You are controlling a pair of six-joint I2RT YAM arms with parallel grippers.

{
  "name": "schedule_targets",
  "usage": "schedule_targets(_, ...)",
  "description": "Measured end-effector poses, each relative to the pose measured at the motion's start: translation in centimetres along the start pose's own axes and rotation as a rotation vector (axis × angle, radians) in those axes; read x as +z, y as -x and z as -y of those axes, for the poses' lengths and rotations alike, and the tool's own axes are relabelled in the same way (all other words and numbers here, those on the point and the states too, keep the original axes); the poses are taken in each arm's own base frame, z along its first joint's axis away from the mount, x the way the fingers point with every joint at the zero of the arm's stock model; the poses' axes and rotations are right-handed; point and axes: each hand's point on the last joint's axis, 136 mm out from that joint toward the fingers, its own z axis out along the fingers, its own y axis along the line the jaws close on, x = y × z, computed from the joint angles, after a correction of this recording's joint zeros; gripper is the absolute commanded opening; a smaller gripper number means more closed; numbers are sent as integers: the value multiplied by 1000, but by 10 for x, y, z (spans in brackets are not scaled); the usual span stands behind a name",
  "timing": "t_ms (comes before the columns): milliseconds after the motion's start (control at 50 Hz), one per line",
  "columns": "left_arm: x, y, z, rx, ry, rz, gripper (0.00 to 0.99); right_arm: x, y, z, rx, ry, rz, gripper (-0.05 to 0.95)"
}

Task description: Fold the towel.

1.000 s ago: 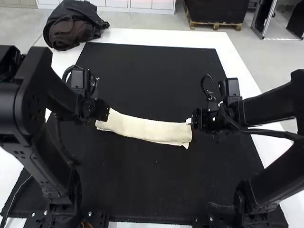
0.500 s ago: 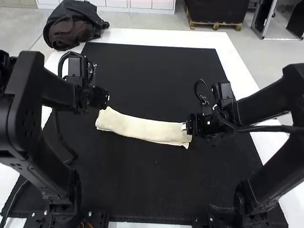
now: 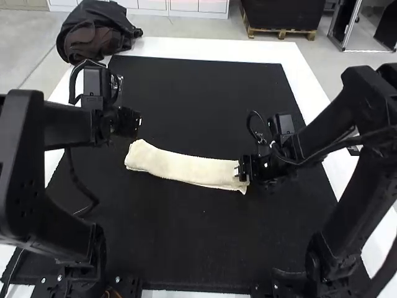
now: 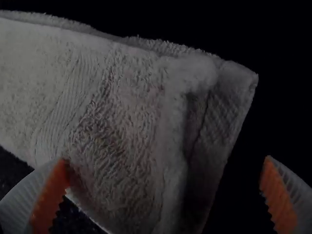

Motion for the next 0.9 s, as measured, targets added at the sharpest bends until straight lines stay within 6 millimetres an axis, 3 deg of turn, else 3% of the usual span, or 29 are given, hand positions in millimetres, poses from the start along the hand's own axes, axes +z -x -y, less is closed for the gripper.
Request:
schedule_targets(180,0,-1,0,0,-1,-3,972,3,11,-11,-33,19,22,903)
schedule_targets(500,-4,-5,1,-1,-4,-23,970,13,6,-9,-35,14,4,889)
schedule_targets(560,-8,1,0,0,-1,-3,970,13,6,-8,-36,13,6,752)
schedule_targets(680,-14,8,-1,0,4,21,970,16,5,0,-33,-22,5,105)
schedule_targets(720,-15,8,-1,0,4,24,970,18,3,-1,-31,-11,-3,-28)
schedule_targets(900,-15,6,-1,0,2,12,970,22,0,-8,-26,32,-21,-23)
